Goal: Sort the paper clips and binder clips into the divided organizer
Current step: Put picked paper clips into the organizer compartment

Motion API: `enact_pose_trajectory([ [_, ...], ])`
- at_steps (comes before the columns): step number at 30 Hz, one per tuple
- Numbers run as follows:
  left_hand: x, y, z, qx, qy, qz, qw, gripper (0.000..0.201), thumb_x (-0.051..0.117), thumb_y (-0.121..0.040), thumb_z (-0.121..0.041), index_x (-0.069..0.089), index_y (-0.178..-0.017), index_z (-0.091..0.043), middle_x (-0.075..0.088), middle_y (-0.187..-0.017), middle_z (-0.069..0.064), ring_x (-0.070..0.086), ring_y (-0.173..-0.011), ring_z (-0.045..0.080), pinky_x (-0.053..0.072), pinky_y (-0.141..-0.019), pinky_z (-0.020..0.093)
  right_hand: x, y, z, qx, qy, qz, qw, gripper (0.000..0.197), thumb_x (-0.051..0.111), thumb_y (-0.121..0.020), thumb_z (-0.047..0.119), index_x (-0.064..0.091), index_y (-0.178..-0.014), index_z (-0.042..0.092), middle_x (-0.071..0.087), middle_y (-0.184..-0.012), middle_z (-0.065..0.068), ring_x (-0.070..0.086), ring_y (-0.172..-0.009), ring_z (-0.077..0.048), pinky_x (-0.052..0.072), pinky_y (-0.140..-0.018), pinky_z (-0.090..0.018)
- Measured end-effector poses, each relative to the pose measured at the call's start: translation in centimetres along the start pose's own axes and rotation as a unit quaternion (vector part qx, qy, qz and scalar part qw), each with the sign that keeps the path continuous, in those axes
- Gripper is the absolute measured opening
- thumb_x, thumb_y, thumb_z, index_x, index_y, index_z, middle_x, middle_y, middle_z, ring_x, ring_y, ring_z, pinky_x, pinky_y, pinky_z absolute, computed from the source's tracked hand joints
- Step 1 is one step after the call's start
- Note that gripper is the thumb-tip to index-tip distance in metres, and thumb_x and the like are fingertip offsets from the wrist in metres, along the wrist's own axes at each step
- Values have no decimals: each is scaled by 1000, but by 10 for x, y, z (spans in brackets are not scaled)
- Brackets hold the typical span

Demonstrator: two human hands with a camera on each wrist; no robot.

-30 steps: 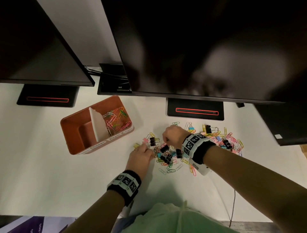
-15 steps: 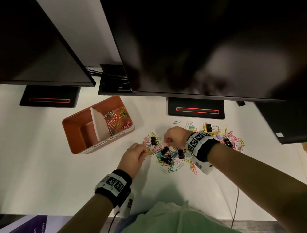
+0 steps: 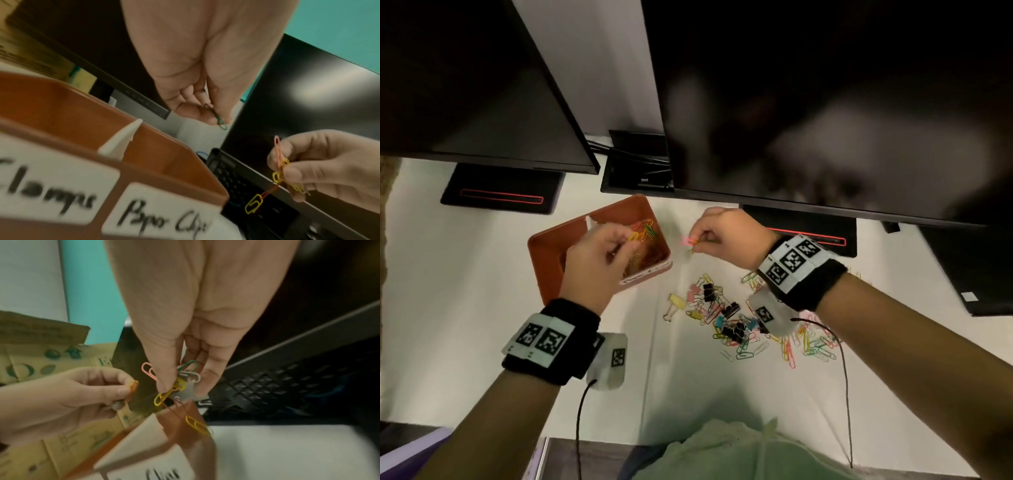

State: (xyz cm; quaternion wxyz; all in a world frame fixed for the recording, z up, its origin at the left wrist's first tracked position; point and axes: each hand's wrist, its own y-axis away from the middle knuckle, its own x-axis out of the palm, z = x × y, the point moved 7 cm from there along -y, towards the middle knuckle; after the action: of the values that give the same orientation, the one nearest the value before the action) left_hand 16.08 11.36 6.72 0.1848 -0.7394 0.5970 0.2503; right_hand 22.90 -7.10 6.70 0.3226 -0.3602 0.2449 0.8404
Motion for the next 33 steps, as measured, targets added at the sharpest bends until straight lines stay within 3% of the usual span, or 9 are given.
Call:
enact_pose_trajectory([
  [3, -9, -16, 7, -46, -26, -11, 999, 8, 67, -81, -19, 65, -89, -20, 69, -85, -1, 64, -79, 13, 50, -77, 26, 3, -32, 35, -24, -31, -25, 999, 16, 66, -84, 21, 69, -98, 14, 57, -93, 1, 50, -82, -8, 42, -76, -22],
  [5, -3, -19, 9, -60, -68, 32, 995, 17, 65, -83, -16, 65, -100, -16, 70, -97, 2, 63, -87, 13, 47, -83, 25, 11, -47, 46, -13, -44, -21, 999, 21, 67, -83, 20, 67, -102, 12, 62, -98, -3, 53, -83, -9, 49, -81, -25],
  [8, 5, -11, 5, -33, -125, 72, 989, 30, 62, -84, -10, 61, -114, -13, 64, -111, 6, 60, -94, 15, 44, -88, 24, 22, -51, 39, 18, -70, -8, 997, 35, 68, -82, 24, 60, -114, 13, 63, -103, -3, 56, -87, -11, 48, -81, -25],
  [11, 10, 9, -7, 29, -102, 51, 993, 23, 64, -83, -10, 64, -106, -15, 63, -100, 1, 60, -85, 10, 47, -79, 19, 20, -34, 3, 56, -67, -38, 995, 32, 64, -85, 26, 60, -115, 15, 59, -104, -2, 54, -85, -11, 46, -81, -24],
  [14, 41, 34, 0, 30, -78, 115, 990, 15, 64, -83, -12, 64, -97, -18, 61, -90, -5, 57, -73, 3, 45, -67, 13, 32, -8, -45, 126, -12, -5, 992, 26, 63, -86, 24, 61, -111, 17, 60, -104, -3, 57, -84, -15, 49, -83, -29],
  [18, 105, 59, 21, 33, -126, 231, 964, 11, 58, -86, -15, 63, -95, -17, 63, -91, 1, 56, -77, 12, 51, -75, 35, 66, 13, -77, 175, 28, 81, 981, 29, 62, -87, 26, 60, -113, 15, 62, -112, -6, 60, -97, -20, 46, -83, -27],
  [20, 127, 62, 28, 30, -158, 253, 954, 19, 55, -86, -19, 60, -105, -17, 62, -99, 4, 57, -84, 18, 50, -79, 35, 79, 14, -79, 181, 30, 102, 978, 30, 62, -86, 28, 60, -113, 14, 61, -116, -6, 59, -102, -21, 48, -88, -30],
  [27, 146, 52, 36, 18, -189, 236, 953, 30, 61, -82, -17, 59, -112, -15, 56, -108, 3, 56, -92, 24, 49, -83, 37, 94, 0, -81, 202, 27, 126, 971, 16, 60, -86, 17, 66, -100, 11, 62, -112, -9, 60, -100, -25, 50, -88, -32],
  [33, 141, 55, 37, 34, -172, 232, 957, 31, 62, -83, -13, 57, -114, -14, 55, -108, 4, 59, -84, 21, 52, -81, 37, 90, 4, -83, 178, 55, 145, 972, 19, 51, -85, 8, 69, -91, 4, 67, -100, -11, 64, -90, -27, 54, -83, -37],
])
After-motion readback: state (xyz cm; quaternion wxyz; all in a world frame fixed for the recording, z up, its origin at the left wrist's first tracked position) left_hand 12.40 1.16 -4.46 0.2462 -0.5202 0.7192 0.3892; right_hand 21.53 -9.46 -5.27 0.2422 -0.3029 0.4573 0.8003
